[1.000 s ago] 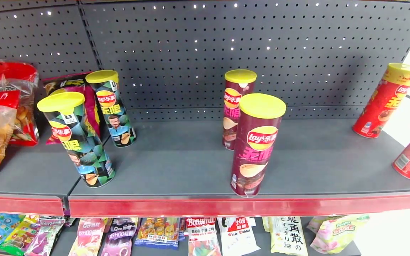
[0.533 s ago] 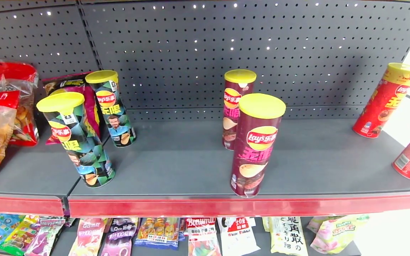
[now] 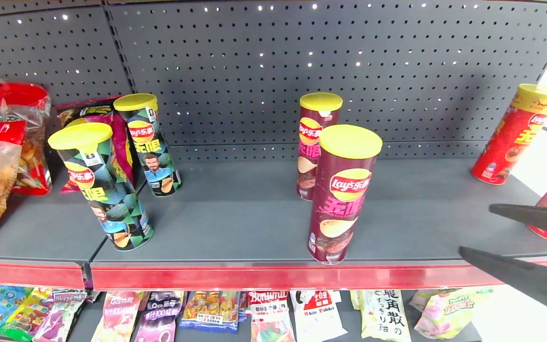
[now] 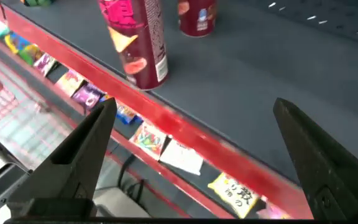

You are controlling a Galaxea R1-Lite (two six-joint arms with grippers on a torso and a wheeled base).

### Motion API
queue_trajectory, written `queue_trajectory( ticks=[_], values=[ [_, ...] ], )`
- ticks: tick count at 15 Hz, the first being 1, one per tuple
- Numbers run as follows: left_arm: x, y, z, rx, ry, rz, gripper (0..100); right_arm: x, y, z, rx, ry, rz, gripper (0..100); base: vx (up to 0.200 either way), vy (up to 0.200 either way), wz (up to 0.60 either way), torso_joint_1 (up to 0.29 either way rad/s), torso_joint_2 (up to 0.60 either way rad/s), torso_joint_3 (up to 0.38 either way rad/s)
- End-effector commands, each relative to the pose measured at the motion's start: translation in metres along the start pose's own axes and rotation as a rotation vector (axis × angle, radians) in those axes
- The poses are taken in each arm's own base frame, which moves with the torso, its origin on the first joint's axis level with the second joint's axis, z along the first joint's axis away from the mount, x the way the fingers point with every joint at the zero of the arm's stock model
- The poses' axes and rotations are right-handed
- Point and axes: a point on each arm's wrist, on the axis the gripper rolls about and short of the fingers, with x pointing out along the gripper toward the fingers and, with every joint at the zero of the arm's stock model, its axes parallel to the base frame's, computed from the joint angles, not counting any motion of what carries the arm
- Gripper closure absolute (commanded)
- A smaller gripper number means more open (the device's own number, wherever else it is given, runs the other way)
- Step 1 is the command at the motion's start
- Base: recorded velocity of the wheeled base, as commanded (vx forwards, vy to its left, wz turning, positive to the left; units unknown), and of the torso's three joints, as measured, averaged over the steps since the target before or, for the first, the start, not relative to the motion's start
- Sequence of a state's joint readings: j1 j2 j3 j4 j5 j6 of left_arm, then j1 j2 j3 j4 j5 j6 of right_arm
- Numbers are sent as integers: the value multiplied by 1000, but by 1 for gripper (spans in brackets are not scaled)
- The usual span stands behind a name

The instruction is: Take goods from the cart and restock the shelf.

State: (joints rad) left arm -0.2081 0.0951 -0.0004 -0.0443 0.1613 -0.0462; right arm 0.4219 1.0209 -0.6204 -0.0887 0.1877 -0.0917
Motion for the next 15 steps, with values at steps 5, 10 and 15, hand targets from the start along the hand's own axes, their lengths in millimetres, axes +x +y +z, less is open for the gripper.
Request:
queue_trajectory(
  ticks=[5,10,15],
  values=[
    [0,0,0,54,2,1,0,95,-9,-17,7,202,-15,0,0,0,0,0,0,0],
    [0,0,0,69,2,1,0,104,-13,-25,3,260,-111,0,0,0,0,0,0,0],
    [0,0,0,69,2,2,0,115,-14,-29,-3,296,-144,0,0,0,0,0,0,0]
  ],
)
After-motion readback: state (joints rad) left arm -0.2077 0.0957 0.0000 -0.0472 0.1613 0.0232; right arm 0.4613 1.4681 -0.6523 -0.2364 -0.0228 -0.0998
